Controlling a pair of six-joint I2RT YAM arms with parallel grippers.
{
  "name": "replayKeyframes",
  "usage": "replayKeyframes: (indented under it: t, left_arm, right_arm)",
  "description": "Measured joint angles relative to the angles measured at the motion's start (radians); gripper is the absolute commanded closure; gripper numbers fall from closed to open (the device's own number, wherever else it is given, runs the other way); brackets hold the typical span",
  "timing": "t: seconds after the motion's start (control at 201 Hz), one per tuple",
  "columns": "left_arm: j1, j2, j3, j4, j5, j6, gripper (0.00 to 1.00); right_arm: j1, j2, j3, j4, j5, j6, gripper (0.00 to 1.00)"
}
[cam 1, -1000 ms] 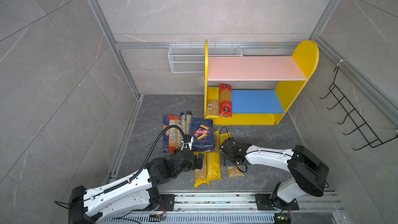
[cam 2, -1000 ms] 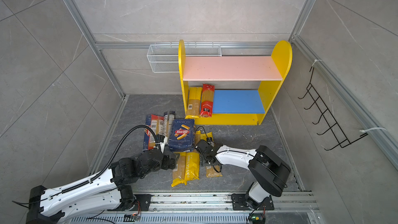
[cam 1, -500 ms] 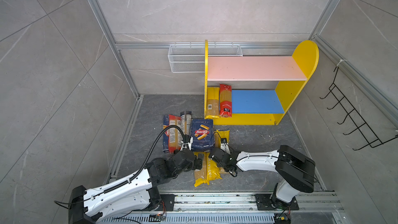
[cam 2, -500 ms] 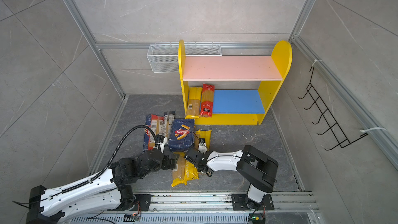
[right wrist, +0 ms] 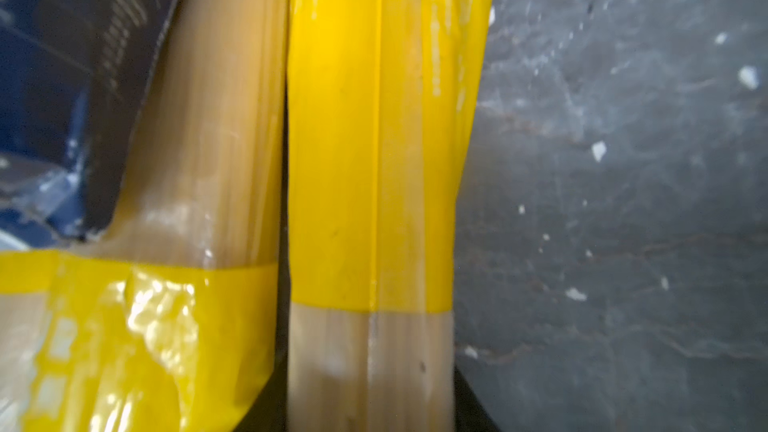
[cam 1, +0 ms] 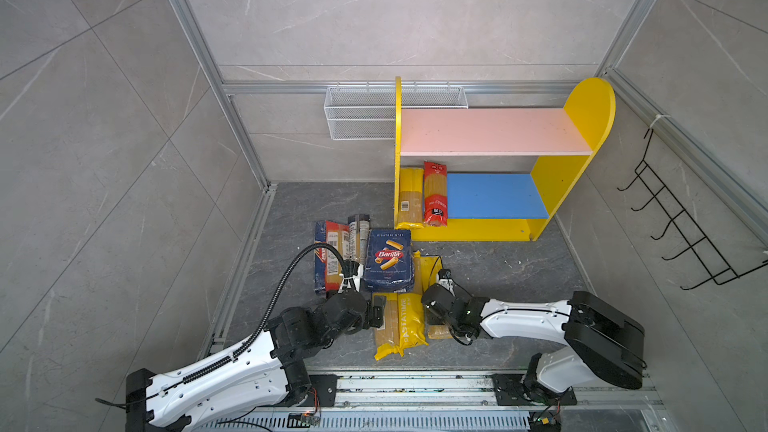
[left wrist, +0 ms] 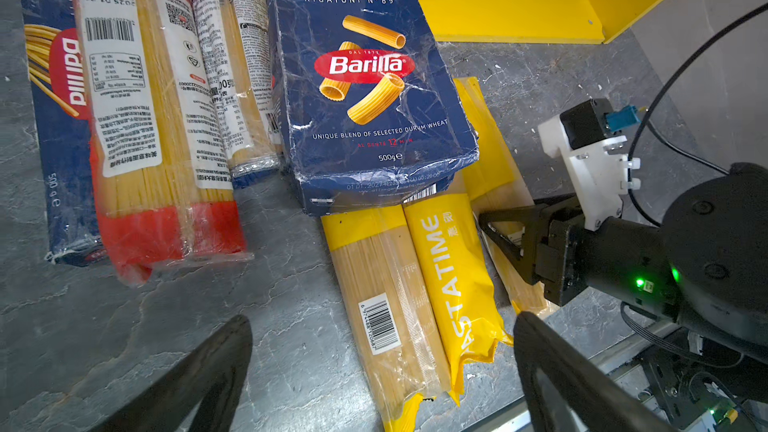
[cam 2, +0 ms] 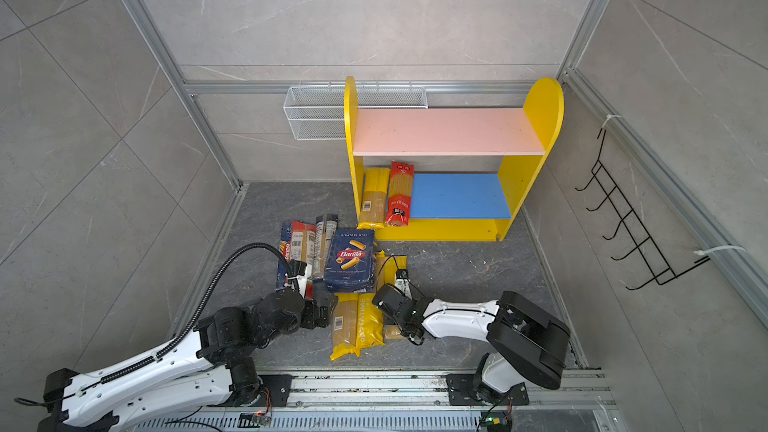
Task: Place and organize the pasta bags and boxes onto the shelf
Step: 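Close the right gripper on a yellow-banded spaghetti bag and lift it, then carry the yellow-banded bag to the blue shelf beside the red bag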
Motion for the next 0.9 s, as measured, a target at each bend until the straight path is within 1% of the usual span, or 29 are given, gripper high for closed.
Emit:
replayKeyframes:
  t: [0.204, 0.319, 0.423, 0.548, 0.672, 0.896]
  left_arm:
    - [0.000, 0.015, 0.058, -0.023, -0.001, 0.004, 0.00]
    - [0.000, 0.039, 0.103, -0.028, -0.013, 0.014, 0.00]
    - [0.000, 0.068, 0.145, -0.040, -0.025, 0.026, 0.00]
    - [0.000, 0.109, 0.190, -0.048, -0.029, 0.043, 0.00]
    - [0.000, 0.145, 0.235, -0.056, -0.032, 0.065, 0.00]
    - [0.000, 0.188, 0.293, -0.064, -0.052, 0.094, 0.00]
  right_arm:
    - [-0.133, -0.138, -0.100, 0.069, -0.243, 0.000, 0.79]
    - [-0.198, -0.201, -0.130, 0.080, -0.357, 0.002, 0.81]
    - [-0.238, -0.248, -0.142, 0.076, -0.444, 0.011, 0.81]
    - [-0.262, -0.296, -0.146, 0.061, -0.547, 0.023, 0.81]
    - [-0.280, -0.351, -0.145, 0.011, -0.619, 0.031, 0.81]
    - [-0.309, -0.442, -0.130, -0.114, -0.694, 0.029, 0.81]
